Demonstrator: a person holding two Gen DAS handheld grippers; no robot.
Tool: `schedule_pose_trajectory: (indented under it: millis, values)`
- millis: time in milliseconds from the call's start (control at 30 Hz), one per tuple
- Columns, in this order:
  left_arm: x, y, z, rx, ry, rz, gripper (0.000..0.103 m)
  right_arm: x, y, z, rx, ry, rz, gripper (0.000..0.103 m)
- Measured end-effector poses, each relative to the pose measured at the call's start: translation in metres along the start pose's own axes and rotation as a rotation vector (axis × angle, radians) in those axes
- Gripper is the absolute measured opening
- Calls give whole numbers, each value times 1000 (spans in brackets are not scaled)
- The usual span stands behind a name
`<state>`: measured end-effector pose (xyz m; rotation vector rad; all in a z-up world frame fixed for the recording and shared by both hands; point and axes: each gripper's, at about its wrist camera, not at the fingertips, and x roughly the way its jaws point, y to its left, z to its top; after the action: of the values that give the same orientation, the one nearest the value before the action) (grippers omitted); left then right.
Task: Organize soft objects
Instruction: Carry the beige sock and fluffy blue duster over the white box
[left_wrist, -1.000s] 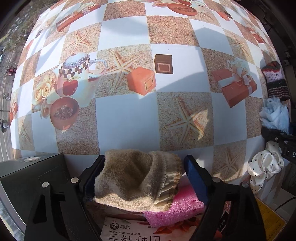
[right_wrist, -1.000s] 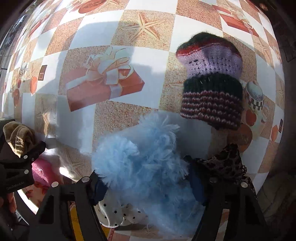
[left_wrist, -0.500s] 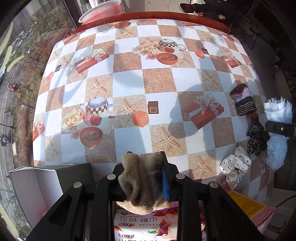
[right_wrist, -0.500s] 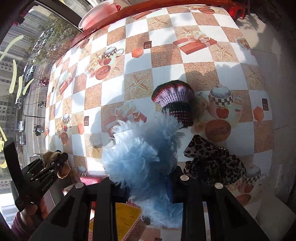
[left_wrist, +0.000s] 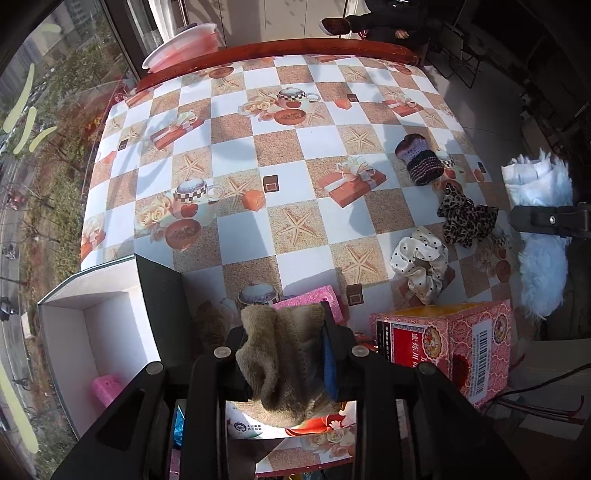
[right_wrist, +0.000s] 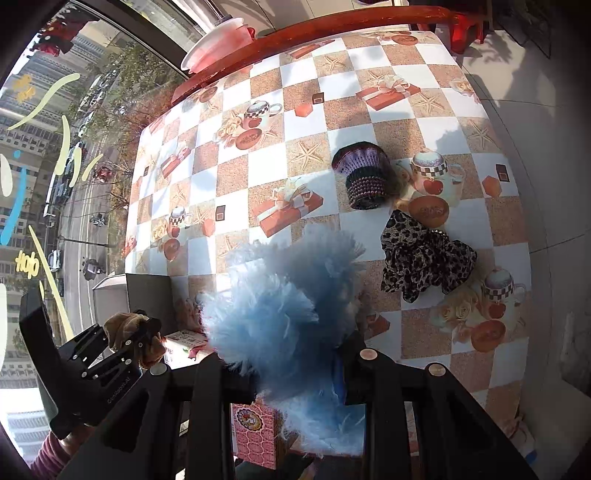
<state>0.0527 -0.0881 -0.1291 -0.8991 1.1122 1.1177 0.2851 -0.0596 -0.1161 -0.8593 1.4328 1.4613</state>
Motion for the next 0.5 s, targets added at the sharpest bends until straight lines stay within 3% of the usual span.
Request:
schedule_pose_trajectory:
  millis: [300, 500]
  values:
    - [-36, 7, -50, 19, -30, 13, 30, -21, 66, -47, -105, -8, 33, 30]
    - [-47, 24, -77, -49, -42, 24, 30, -8, 120, -70, -197, 33, 73, 30]
